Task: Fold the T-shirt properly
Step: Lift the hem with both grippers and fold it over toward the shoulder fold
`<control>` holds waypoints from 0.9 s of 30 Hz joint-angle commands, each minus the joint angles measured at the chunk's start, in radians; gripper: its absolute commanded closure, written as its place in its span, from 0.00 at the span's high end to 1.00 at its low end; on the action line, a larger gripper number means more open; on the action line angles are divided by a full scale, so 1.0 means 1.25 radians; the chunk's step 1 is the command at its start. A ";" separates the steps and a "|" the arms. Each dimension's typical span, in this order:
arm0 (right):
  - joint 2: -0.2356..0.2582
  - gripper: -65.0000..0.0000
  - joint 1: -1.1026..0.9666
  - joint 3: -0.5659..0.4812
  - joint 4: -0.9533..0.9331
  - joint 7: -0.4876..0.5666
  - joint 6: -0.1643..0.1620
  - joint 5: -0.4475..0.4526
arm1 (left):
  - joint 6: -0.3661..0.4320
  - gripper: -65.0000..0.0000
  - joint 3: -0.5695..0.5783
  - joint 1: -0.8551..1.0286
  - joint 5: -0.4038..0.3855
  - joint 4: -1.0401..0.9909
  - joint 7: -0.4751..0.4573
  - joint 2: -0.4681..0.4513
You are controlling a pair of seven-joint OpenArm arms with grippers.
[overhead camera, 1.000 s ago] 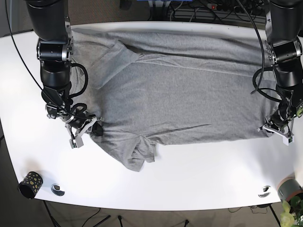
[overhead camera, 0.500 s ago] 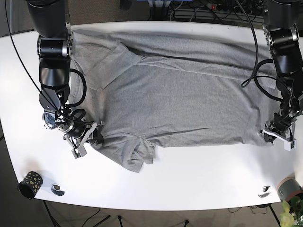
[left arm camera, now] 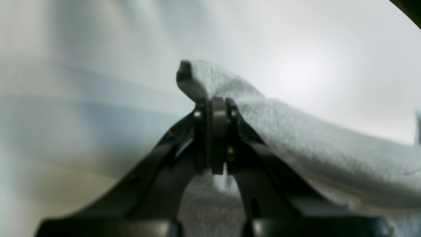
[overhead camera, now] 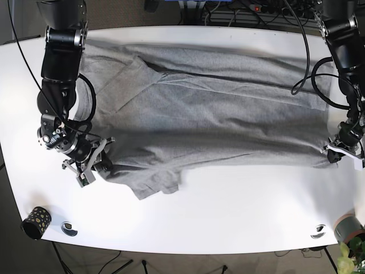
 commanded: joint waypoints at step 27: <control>-0.012 0.04 -0.336 0.179 0.497 -0.149 -0.001 0.015 | -0.008 0.00 -0.080 0.293 -0.013 0.352 -0.012 -0.012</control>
